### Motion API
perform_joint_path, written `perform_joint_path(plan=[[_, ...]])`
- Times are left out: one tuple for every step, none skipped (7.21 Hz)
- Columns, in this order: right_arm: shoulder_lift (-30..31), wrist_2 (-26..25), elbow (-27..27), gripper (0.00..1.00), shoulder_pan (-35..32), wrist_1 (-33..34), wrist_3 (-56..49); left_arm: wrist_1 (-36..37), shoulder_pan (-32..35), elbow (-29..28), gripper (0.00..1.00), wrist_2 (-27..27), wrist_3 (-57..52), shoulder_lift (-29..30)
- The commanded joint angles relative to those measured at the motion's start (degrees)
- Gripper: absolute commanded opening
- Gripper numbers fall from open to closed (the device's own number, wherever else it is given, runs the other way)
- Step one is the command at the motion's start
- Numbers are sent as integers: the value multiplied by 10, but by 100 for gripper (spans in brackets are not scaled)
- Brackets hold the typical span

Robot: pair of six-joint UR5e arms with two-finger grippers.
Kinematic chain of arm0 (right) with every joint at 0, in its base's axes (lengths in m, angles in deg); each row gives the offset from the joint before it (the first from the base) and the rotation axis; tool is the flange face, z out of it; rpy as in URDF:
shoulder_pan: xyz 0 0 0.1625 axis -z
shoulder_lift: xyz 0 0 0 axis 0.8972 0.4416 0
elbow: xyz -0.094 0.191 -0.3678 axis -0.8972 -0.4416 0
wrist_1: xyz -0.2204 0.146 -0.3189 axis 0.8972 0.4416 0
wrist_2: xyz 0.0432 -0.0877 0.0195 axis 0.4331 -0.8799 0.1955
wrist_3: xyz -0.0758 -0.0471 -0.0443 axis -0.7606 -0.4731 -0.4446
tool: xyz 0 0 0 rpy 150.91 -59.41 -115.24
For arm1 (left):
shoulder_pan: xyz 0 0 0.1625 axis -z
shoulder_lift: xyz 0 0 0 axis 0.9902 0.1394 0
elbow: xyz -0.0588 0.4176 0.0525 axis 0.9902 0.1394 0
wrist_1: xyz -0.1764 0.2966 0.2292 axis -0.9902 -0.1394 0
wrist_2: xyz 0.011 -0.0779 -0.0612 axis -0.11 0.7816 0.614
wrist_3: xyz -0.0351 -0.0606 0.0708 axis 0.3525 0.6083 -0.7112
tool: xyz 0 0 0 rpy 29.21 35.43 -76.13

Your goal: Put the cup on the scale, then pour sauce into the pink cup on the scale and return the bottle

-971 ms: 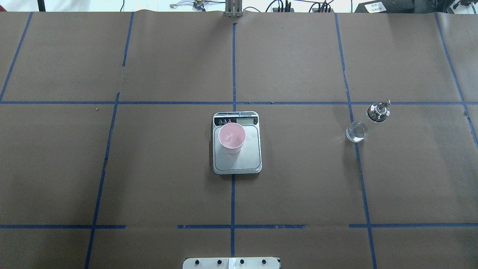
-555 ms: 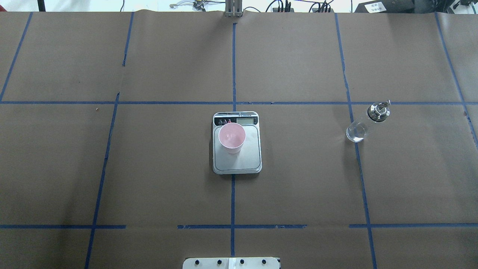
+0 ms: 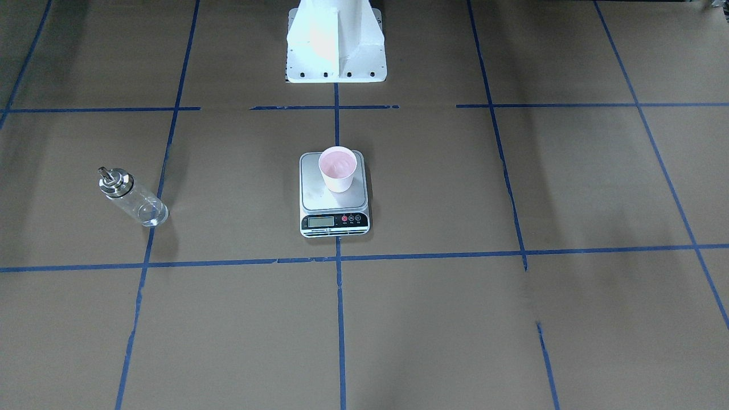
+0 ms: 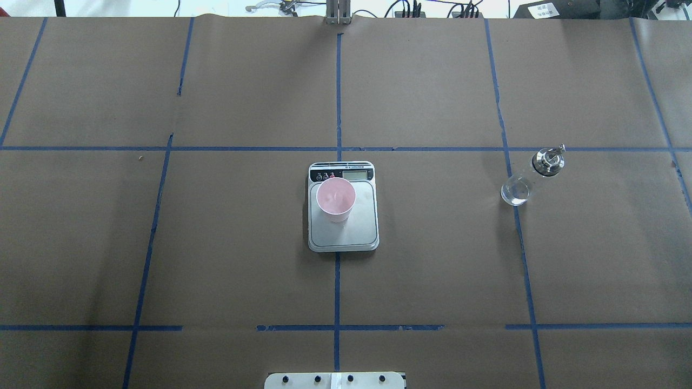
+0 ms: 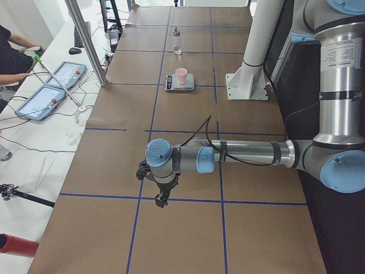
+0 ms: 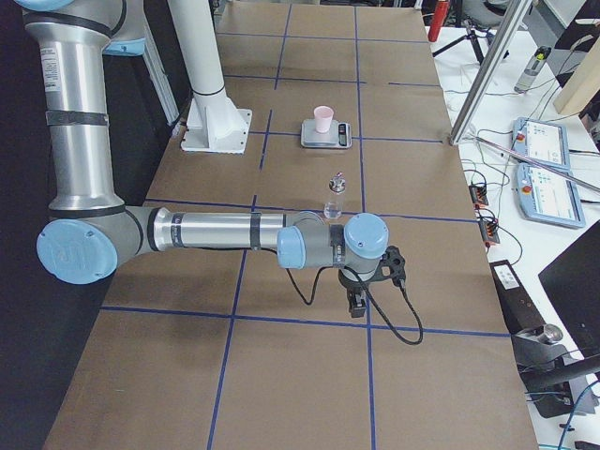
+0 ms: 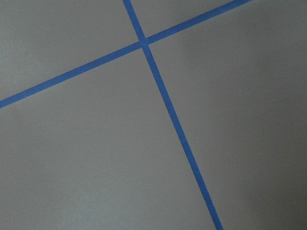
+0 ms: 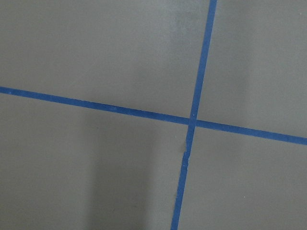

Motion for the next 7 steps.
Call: perform_joint_path(plan=[[-2, 1, 0, 100, -7, 15, 0, 1, 0, -2, 100, -1, 1, 7], [-1, 0, 0, 100, -7, 16, 0, 2, 0, -7, 100, -1, 1, 8], [0, 0, -3, 100, -7, 16, 0, 2, 1, -6, 100, 0, 20, 8], [0, -2, -3, 100, -8, 16, 0, 0, 1, -2, 100, 0, 80, 8], [1, -2, -4, 100, -8, 17, 0, -7, 1, -1, 100, 0, 125, 9], [1, -3, -4, 100, -9, 17, 0, -19, 1, -1, 100, 1, 161, 8], [1, -3, -4, 100, -9, 17, 0, -30, 1, -1, 100, 1, 164, 9]])
